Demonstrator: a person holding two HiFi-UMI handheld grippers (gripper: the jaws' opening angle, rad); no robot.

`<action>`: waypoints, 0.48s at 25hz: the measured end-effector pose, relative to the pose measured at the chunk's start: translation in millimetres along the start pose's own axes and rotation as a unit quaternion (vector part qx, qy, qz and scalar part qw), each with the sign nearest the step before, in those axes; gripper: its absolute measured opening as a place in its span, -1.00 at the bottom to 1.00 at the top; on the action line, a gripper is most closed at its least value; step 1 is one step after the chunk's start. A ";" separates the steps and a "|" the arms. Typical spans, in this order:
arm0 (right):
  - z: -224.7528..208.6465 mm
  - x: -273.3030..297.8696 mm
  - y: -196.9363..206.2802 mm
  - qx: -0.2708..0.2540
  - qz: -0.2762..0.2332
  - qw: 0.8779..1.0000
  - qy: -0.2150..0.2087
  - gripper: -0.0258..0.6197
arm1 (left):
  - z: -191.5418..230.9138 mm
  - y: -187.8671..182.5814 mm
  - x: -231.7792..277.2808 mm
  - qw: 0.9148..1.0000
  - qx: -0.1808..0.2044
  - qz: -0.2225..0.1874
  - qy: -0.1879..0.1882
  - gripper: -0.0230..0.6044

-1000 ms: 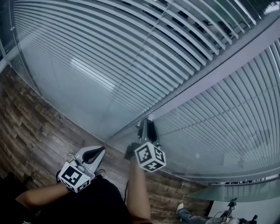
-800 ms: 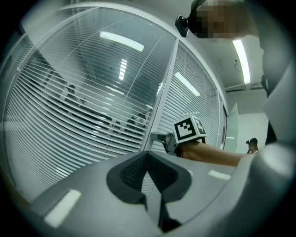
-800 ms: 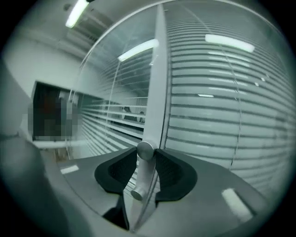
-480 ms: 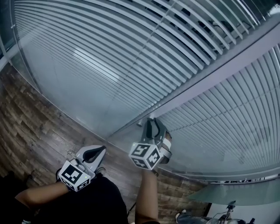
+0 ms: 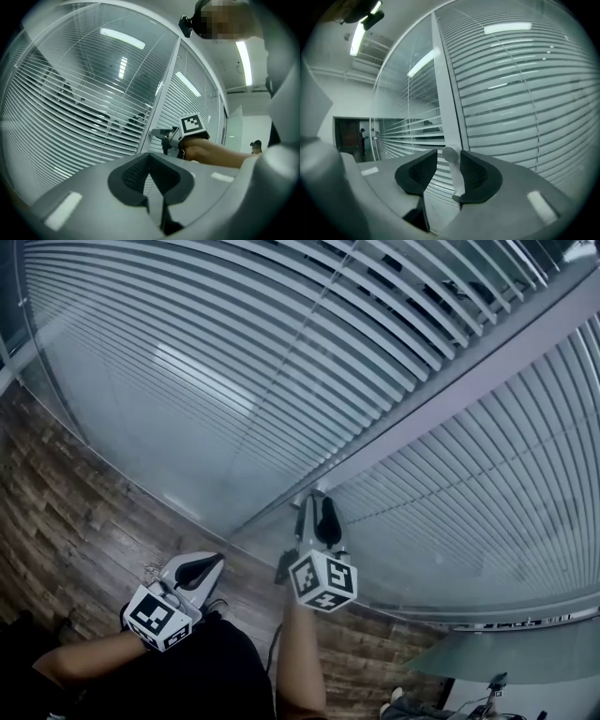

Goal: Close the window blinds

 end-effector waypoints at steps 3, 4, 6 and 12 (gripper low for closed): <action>0.2 6.9 -6.0 -0.002 -0.011 1.000 0.025 -0.44 | 0.2 -0.5 1.7 1.000 0.001 0.001 -0.001 -0.92; -1.0 7.8 -7.9 -0.003 -0.015 0.999 0.037 -0.45 | 0.9 -0.7 1.1 1.000 0.001 0.001 -0.002 -0.92; -2.6 8.9 -9.4 -0.004 -0.018 0.998 0.054 -0.52 | 3.5 -0.5 -1.0 1.000 0.000 -0.001 -0.006 -0.92; 7.8 3.1 -10.5 -0.150 0.008 0.987 0.062 -0.59 | 4.7 1.3 -9.4 1.000 -0.002 -0.007 -0.007 -0.92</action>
Point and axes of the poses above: the fingertips, and each gripper's own axes: x forward along the fingers, z to its left, y out of its underside, the point moved 3 cm from there along -x, backward along the fingers, and after that the axes turned 15 degrees about -x, right-handed, at the moved point
